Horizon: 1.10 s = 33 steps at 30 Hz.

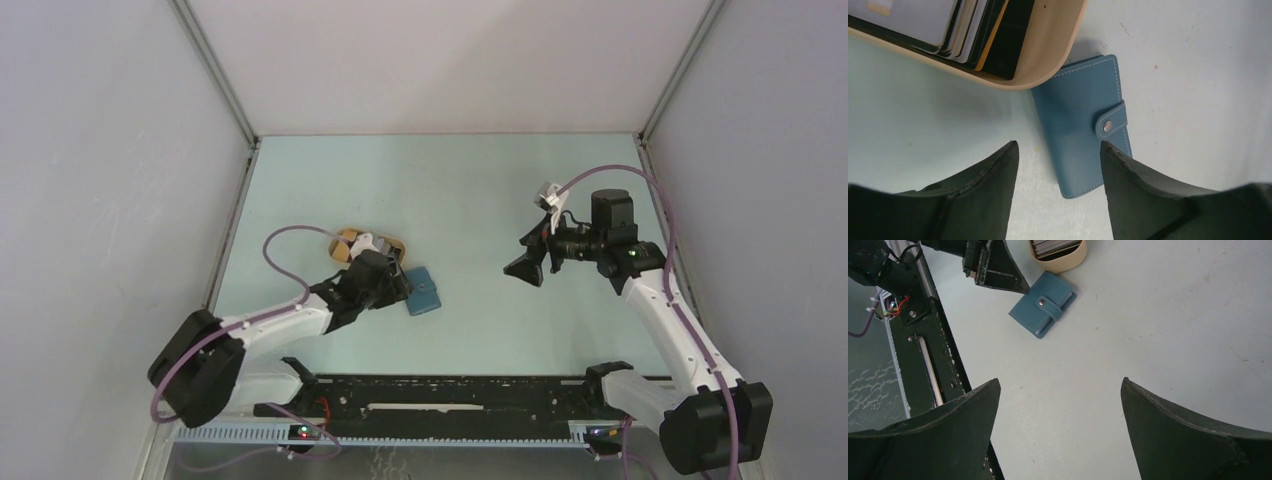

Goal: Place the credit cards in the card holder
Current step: Open the card holder at the center of the board.

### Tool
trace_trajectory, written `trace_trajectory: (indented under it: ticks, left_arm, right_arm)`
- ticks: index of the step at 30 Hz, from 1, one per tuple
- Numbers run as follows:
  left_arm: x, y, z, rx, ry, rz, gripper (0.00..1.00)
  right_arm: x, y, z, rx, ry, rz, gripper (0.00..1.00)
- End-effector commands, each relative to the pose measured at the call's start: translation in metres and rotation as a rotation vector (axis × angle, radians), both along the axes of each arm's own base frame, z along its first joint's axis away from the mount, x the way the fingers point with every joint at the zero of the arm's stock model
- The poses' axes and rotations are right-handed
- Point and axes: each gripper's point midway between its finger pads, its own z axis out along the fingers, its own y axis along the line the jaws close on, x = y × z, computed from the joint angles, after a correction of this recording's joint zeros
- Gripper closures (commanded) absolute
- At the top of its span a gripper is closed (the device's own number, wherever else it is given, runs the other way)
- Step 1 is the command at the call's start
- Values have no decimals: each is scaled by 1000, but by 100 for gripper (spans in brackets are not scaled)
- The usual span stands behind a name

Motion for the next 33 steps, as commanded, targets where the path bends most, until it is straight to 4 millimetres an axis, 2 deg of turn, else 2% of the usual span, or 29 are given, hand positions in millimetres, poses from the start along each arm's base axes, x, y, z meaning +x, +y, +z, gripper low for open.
trace_trajectory:
  ticks: [1, 5, 10, 12, 15, 19, 21, 23, 28, 33]
  left_arm:
    - [14, -17, 4, -80, 9, 38, 35]
    - [14, -22, -8, -103, 37, 48, 37]
    - [13, -33, -22, -125, 78, 22, 48]
    - [14, -39, -26, -134, 92, 0, 56]
    - [10, -50, -30, -142, 108, -63, 71]
    - [2, -74, -27, -133, 97, -207, 80]
    - [-5, -88, -28, -120, 94, -272, 84]
    - [-12, -103, -28, -119, 93, -323, 87]
    - [-24, -139, -22, -208, 98, -353, 90]
    - [-32, -157, -13, -314, 97, -335, 92]
  right_arm:
    - [2, 1, 0, -14, -21, 12, 0]
    - [1, 4, -3, -20, -17, 24, 0]
    - [-1, 7, -10, -44, -13, 47, 0]
    - [-5, 10, -16, -71, -24, 82, 0]
    - [-18, 17, -39, -165, -58, 203, 2]
    - [-40, 22, -85, -318, -188, 406, 10]
    - [-49, 25, -96, -343, -261, 490, 12]
    - [-54, 33, -98, -328, -299, 521, 13]
    - [-47, 50, -109, -372, -328, 497, 20]
    - [-33, 57, -129, -444, -298, 435, 23]
